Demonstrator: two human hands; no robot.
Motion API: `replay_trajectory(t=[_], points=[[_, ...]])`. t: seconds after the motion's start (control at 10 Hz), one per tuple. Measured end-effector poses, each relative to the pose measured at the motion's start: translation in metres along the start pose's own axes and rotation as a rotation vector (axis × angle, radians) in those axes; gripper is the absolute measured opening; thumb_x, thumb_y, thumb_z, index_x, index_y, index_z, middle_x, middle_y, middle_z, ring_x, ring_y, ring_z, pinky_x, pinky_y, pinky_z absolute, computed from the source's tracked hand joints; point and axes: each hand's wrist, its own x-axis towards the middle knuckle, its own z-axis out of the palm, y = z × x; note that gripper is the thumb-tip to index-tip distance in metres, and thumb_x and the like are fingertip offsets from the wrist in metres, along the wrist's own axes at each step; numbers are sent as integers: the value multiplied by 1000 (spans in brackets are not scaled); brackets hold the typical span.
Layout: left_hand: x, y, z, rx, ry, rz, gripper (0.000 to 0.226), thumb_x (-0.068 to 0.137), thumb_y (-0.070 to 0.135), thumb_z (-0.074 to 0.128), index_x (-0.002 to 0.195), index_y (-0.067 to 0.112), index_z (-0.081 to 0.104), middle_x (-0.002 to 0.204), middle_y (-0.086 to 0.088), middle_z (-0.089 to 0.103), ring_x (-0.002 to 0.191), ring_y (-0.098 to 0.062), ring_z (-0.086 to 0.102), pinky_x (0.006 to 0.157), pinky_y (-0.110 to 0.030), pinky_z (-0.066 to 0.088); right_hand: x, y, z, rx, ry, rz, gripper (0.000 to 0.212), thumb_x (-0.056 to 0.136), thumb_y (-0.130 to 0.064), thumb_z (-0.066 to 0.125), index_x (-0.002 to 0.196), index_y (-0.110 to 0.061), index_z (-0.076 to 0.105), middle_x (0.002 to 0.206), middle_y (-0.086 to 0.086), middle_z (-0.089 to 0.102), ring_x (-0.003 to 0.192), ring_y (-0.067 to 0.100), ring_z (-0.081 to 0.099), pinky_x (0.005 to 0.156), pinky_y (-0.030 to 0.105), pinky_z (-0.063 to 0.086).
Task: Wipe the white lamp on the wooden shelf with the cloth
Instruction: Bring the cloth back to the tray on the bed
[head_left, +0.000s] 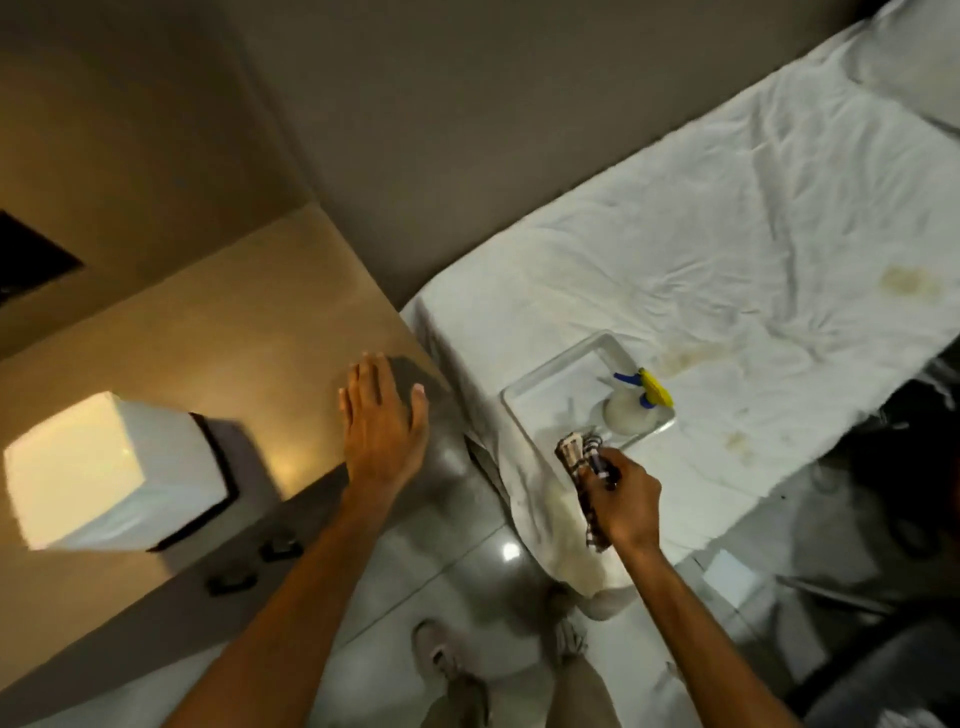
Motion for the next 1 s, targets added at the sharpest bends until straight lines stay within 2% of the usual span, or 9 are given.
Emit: replay_trajectory(t=[0.1,0.2,0.3,0.4,0.5,0.6,0.7,0.8,1.0], points=[[43,4,39,96,53,-31,73,104,47,32,161,4,16,170,-21,17,158,-39,15,127,-59,14,68,35,15,-156,-6,-40,27,94,-25,64,120,-21,69,93,13,75,74,34,73,70,44,63],[71,0,58,216,201,-23,73,103,51,22,162,9,16,171,-16,18,157,-37,20,126,-59,17,132,63,53,-346,-16,-139,24,96,-23,58,118,-18,67,111,10,64,99,34,65,75,42,57],[81,-11,71,264,294,-6,71,104,54,21,162,14,15,171,-12,19,158,-34,19,126,-58,16,175,96,100,-440,-114,-173,27,100,-25,45,119,-17,62,119,8,59,106,31,61,85,42,53],[82,-14,69,264,353,8,69,104,56,25,162,18,18,171,-9,20,158,-32,19,127,-55,15,173,129,133,-533,-292,-311,33,101,-34,50,127,-19,64,131,9,61,117,30,60,94,41,53],[83,-11,67,236,358,4,68,104,57,25,161,21,18,172,-7,19,159,-30,17,128,-53,12,157,150,142,-513,-254,-420,33,102,-34,49,126,-16,65,129,9,61,113,28,59,90,40,57],[82,-9,65,217,341,-18,68,103,57,25,162,23,18,173,-4,17,159,-27,15,129,-51,10,151,160,140,-533,-225,-487,31,100,-26,56,129,-17,62,130,8,59,111,27,60,87,37,59],[81,-6,63,206,323,-33,69,103,57,25,162,23,17,173,-4,16,160,-27,14,129,-52,9,157,167,139,-638,-295,-462,61,89,-20,72,145,-23,47,142,9,50,124,29,56,88,43,62],[79,-2,62,233,302,-40,70,102,57,25,162,23,17,173,-5,15,160,-28,13,129,-54,9,160,167,136,-716,-322,-439,70,88,-30,73,149,-25,40,149,11,43,131,33,50,90,49,61],[82,0,59,253,280,-76,74,99,64,20,162,26,13,173,-6,14,159,-30,14,128,-57,9,167,152,123,-622,-432,-390,60,92,-26,68,147,-23,43,153,13,37,136,36,47,104,52,52]])
